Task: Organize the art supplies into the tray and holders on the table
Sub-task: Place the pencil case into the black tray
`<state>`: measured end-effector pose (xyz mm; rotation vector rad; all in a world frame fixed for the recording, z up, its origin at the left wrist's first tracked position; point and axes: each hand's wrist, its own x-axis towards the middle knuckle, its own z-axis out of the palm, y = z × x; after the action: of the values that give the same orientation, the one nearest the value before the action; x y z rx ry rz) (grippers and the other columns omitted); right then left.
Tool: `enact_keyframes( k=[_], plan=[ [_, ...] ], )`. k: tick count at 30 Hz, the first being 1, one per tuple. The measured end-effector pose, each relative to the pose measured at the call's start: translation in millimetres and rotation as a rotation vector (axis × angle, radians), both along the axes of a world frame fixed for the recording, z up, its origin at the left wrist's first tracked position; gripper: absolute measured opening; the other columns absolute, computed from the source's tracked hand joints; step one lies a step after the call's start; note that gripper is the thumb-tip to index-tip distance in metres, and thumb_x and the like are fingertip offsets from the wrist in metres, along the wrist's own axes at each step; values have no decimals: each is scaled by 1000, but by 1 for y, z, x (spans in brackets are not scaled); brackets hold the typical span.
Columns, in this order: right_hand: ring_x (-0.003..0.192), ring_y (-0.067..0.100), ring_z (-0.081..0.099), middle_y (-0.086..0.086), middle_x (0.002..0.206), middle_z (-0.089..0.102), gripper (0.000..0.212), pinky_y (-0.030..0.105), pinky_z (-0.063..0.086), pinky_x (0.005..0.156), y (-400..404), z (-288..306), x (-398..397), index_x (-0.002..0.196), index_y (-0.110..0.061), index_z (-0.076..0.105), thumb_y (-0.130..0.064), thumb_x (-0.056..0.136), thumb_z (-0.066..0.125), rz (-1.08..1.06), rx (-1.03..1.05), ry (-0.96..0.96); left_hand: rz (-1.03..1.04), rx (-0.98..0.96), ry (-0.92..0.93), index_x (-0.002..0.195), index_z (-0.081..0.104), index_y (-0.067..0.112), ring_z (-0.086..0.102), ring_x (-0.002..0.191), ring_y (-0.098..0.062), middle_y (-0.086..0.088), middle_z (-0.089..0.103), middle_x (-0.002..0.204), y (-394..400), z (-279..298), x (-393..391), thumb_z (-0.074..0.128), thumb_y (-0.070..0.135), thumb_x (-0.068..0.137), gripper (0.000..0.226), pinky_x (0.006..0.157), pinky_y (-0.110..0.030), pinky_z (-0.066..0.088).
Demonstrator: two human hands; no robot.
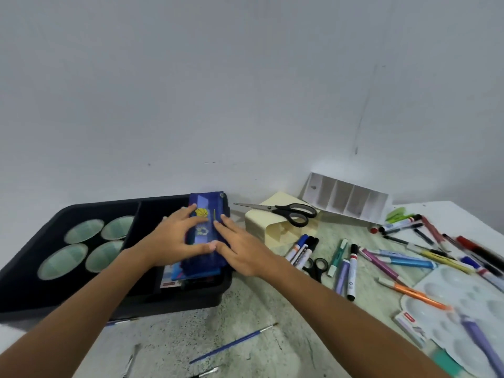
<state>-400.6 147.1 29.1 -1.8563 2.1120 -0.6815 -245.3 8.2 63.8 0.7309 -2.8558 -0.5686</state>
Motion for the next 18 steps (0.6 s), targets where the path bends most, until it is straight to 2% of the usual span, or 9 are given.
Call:
enact_keyframes(
  k=[2,6,9,12,15,18],
  plan=[
    [147,18,18,6,161,20,58,35,21,119,19,4,-10,152,-14,28,-43,103,38,-46,-98,-76,-29,-45,79,142,48,28,15,148,-18,-1,28,158,9,10,-18,44,89,59,103,119,-53,17],
    [133,19,43,7,145,48,48,33,35,109,76,14,-47,140,-11,49,-34,98,52,-141,-243,-96,-197,-77,203,134,56,23,32,141,-16,0,46,145,51,23,-71,51,79,65,89,117,-38,25],
    [122,22,54,8,136,57,42,34,43,103,138,17,-88,134,-10,56,-20,93,61,-286,-286,-93,-377,-84,283,128,62,19,46,129,-16,0,57,132,101,25,-126,56,68,71,75,109,-28,34],
    [104,21,62,9,121,64,34,35,50,91,214,11,-125,125,-8,63,-15,91,63,-520,-299,-83,-550,-66,280,126,62,20,52,121,-14,2,61,126,160,13,-183,62,56,78,61,102,-30,41],
    [87,13,62,6,110,68,26,33,53,83,287,-2,-149,115,-10,69,-10,89,64,-779,-256,-59,-691,-36,222,123,64,20,57,115,-15,1,65,121,216,-15,-231,68,44,82,48,97,-27,42],
    [84,11,60,-1,104,68,18,29,51,80,349,-16,-164,105,-18,70,-18,87,67,-1005,-44,-59,-770,-50,143,122,66,23,57,113,-13,4,66,120,265,-47,-270,68,39,86,39,95,-28,44]
  ],
)
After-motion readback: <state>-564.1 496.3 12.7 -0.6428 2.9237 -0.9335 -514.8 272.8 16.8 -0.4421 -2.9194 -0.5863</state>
